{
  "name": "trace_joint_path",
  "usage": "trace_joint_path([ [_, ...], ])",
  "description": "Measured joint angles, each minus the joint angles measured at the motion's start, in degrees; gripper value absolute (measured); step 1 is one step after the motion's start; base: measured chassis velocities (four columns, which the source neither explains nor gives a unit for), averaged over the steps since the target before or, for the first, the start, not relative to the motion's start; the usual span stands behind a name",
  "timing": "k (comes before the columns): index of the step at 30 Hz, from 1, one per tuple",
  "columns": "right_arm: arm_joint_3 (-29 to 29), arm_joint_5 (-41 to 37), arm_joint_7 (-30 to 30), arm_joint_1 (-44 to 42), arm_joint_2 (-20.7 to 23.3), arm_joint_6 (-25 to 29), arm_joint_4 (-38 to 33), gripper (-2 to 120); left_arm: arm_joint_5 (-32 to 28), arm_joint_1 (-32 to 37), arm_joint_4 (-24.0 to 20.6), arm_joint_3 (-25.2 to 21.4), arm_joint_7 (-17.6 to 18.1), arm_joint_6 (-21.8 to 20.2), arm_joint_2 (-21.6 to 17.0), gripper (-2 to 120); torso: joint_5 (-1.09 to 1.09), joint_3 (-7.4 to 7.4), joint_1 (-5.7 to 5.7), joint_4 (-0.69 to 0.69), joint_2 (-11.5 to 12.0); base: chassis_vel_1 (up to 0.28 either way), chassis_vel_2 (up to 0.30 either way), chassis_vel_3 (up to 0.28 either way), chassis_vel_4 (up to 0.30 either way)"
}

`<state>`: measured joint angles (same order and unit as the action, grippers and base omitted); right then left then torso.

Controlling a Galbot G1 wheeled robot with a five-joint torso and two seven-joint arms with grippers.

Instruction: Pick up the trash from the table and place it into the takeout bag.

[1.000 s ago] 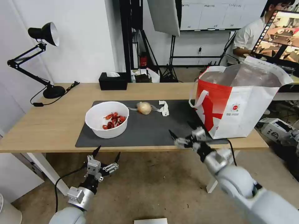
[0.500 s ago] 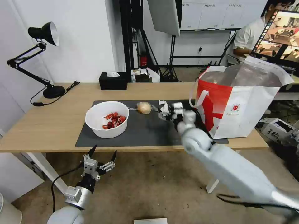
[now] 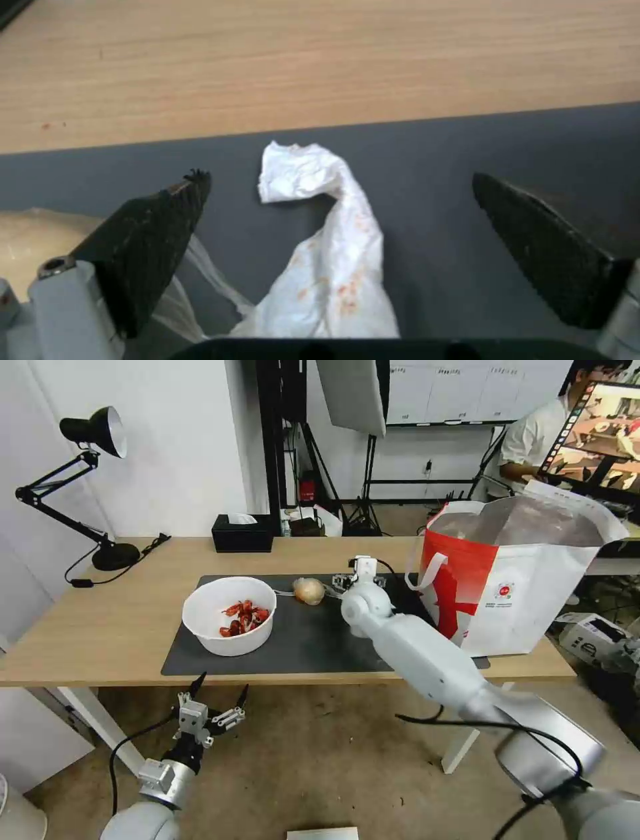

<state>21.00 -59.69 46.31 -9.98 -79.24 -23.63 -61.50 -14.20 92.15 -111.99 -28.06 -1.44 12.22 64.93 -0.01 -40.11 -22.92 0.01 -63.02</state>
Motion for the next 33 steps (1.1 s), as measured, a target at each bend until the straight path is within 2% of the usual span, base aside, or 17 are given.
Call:
trace_joint_path([
  [9,-0.68,1.36,-0.32,0.69,-1.76,-2.41,3.77,100,0.08,0.72,-0.57,-0.41,-0.01,0.09,0.56,100,0.01,0.00,0.00,-0.01,-0.01,0.000,0.000,0.000,0.000],
  [26,-3.20,0.19,-1.74,-2.00,-1.46,-2.67,4.12,100,0.22,0.71,-0.65,-0.27,-0.04,0.25,0.64,100,0.02,0.01,0.01,-0.02,-0.01,0.000,0.000,0.000,0.000],
  [28,-3.33,0.16,-1.96,-2.15,-1.46,-2.49,4.18,98,0.22,0.63,-0.50,-0.18,-0.05,0.27,0.64,100,0.02,0.01,0.01,-0.01,-0.01,0.000,0.000,0.000,0.000],
  [33,-3.62,0.17,-2.26,-2.45,-1.42,-2.07,4.28,82,0.14,0.39,-0.16,0.03,-0.05,0.62,0.63,100,0.01,0.02,0.02,0.00,-0.02,0.000,0.000,0.000,0.000],
])
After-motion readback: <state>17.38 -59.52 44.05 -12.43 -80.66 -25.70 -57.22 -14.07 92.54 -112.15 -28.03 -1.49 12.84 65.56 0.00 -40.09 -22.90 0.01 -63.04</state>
